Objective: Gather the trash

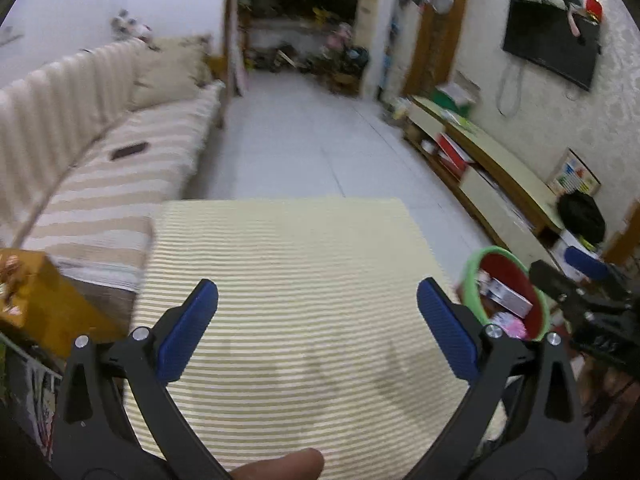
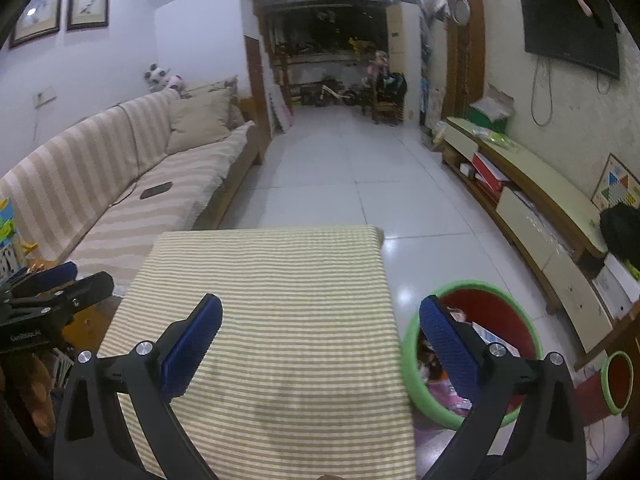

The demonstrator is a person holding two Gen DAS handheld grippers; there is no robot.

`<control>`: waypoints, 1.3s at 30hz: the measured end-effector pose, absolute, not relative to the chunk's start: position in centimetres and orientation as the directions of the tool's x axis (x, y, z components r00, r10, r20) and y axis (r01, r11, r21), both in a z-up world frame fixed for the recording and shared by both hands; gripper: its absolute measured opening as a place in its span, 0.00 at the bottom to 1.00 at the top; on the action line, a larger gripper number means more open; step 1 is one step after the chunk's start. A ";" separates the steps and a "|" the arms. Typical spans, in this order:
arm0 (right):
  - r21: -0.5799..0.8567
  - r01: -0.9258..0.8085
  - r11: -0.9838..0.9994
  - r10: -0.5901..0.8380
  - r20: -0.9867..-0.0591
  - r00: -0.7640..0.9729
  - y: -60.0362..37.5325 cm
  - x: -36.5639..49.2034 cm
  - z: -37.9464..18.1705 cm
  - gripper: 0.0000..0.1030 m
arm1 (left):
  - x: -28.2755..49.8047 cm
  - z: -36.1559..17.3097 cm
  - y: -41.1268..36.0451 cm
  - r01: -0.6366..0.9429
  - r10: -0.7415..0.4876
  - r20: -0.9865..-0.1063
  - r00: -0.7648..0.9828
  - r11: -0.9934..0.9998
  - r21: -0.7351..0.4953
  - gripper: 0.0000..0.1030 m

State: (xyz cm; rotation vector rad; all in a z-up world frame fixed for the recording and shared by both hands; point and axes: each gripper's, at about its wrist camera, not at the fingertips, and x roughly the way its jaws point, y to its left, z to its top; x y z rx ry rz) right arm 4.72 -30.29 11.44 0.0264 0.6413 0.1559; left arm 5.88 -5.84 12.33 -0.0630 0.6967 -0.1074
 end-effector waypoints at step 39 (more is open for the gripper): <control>0.041 -0.121 0.992 0.124 -0.529 0.840 -25.7 2.5 11.6 0.93 | 2.6 11.9 -1.7 -0.059 0.015 -0.602 0.798 0.997 -0.053 0.95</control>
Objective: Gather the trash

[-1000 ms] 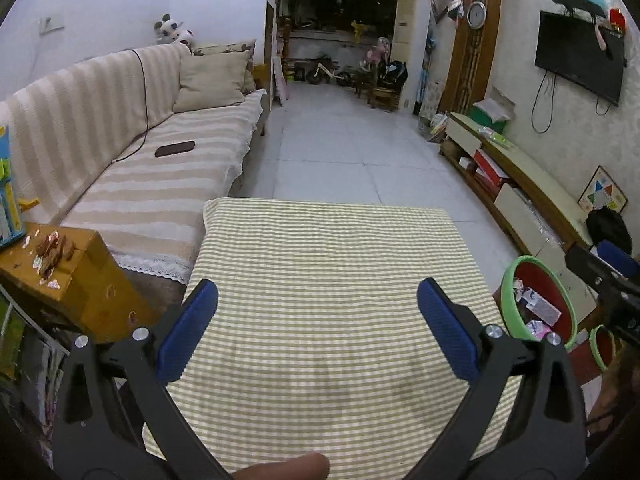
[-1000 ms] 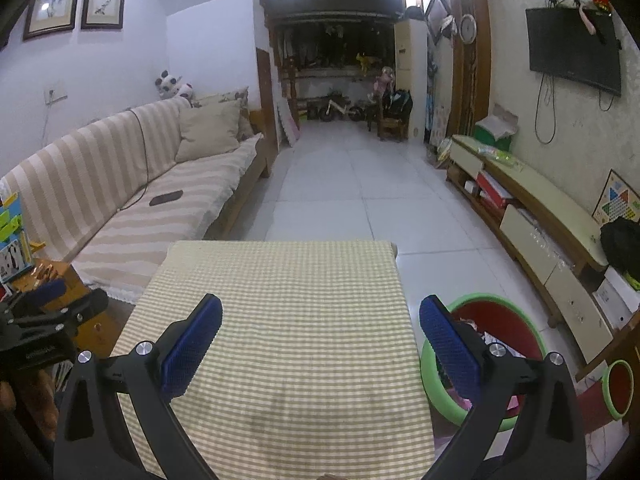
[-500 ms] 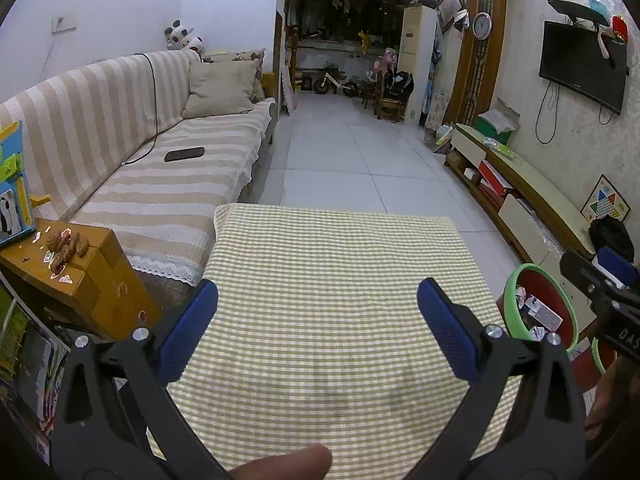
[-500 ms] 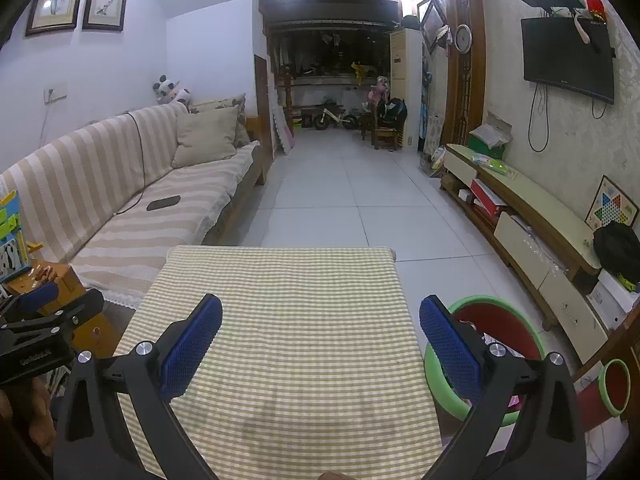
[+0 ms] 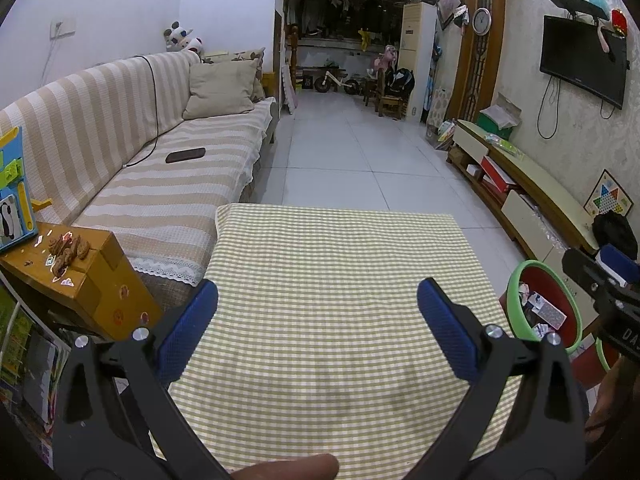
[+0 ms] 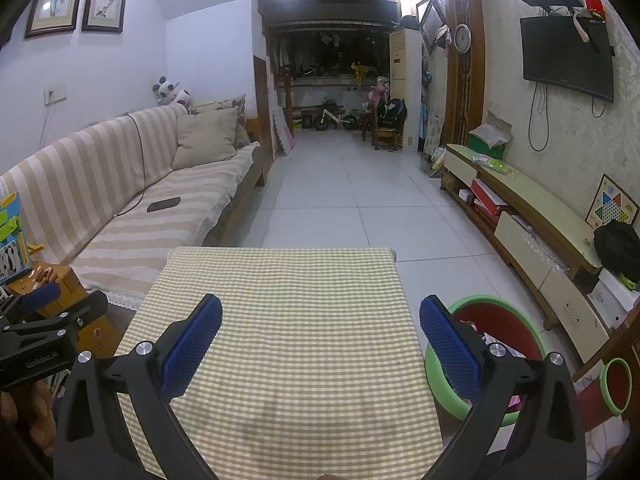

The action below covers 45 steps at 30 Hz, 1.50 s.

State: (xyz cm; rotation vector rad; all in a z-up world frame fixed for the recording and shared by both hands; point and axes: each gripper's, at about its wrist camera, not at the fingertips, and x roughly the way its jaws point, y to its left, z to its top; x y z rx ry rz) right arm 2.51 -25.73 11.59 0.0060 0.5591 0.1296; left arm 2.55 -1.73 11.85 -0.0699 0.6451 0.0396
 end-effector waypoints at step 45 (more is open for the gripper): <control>0.045 -0.115 0.992 0.121 -0.547 0.828 -25.5 2.3 11.1 0.93 | 1.9 12.3 -2.5 -0.081 0.054 -0.568 0.821 0.996 -0.022 0.95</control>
